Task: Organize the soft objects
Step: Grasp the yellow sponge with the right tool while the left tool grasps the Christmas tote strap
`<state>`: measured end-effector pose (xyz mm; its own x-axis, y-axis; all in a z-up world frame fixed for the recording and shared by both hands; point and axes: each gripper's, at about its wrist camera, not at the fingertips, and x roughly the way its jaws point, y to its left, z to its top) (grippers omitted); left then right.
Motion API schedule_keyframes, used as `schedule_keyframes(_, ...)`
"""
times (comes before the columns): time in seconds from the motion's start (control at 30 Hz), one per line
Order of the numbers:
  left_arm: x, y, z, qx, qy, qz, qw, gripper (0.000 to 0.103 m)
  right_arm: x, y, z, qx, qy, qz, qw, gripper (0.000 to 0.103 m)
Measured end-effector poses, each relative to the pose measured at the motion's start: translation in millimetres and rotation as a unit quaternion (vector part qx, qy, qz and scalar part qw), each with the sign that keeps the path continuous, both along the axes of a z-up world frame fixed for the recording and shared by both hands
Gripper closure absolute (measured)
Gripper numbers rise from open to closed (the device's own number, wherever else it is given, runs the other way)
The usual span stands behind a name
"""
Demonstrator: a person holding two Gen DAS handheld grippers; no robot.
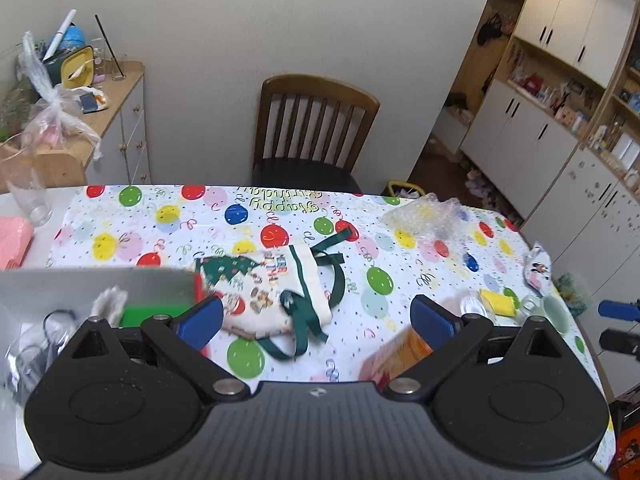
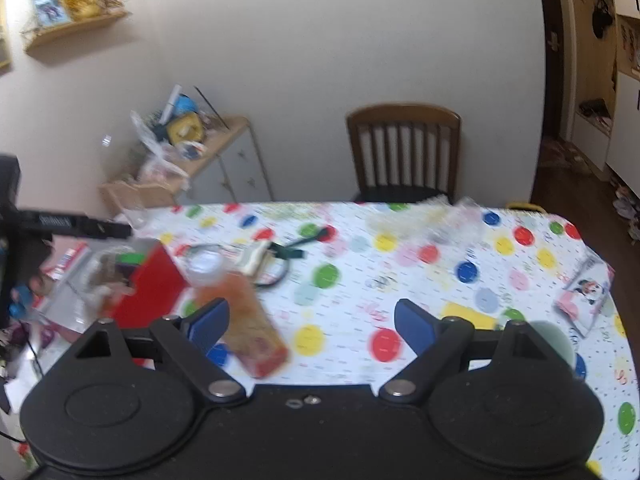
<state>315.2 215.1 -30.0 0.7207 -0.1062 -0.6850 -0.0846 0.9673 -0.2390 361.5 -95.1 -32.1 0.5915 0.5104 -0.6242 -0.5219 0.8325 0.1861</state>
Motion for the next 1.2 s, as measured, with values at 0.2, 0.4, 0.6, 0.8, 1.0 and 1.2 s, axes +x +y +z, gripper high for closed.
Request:
schedule_keyframes(0.2,59.2,-3.5,-9.5,-0.007,0.041,0.017,0.9990,0.002,43.0,-22.9,-32.3,-0.036,0.016,-0.014,0.999,0.015)
schedule_keyframes(0.4,115.5,-12.7,-40.3,0.017,0.106,0.010,0.9942,0.003,80.2,-30.8,-59.2,-0.075,0.034,-0.003,0.997,0.017)
schedule_keyframes(0.6,155.0,-12.8,-72.7,0.028,0.155,0.024,0.9872,0.003,113.7,-19.3,-87.7,-0.177,0.033,0.021,0.983,0.023)
schedule_keyframes(0.8,187.5,-17.4,-102.4,0.046,0.202,0.025,0.9781,0.003,144.2,-1.3,-115.6,-0.241,0.048,0.057,0.968,0.023)
schedule_keyframes(1.0,207.5,-26.7,-129.8,0.072,0.224,0.026,0.9715,0.003,169.8,6.4,-136.0,-0.267,0.067,0.083,0.958,0.030)
schedule_keyframes(1.2,216.6,-32.4,-152.5,0.096,0.245,0.022,0.9644,0.003,177.1,13.7,-153.0,-0.293,0.081,0.102,0.947,0.030)
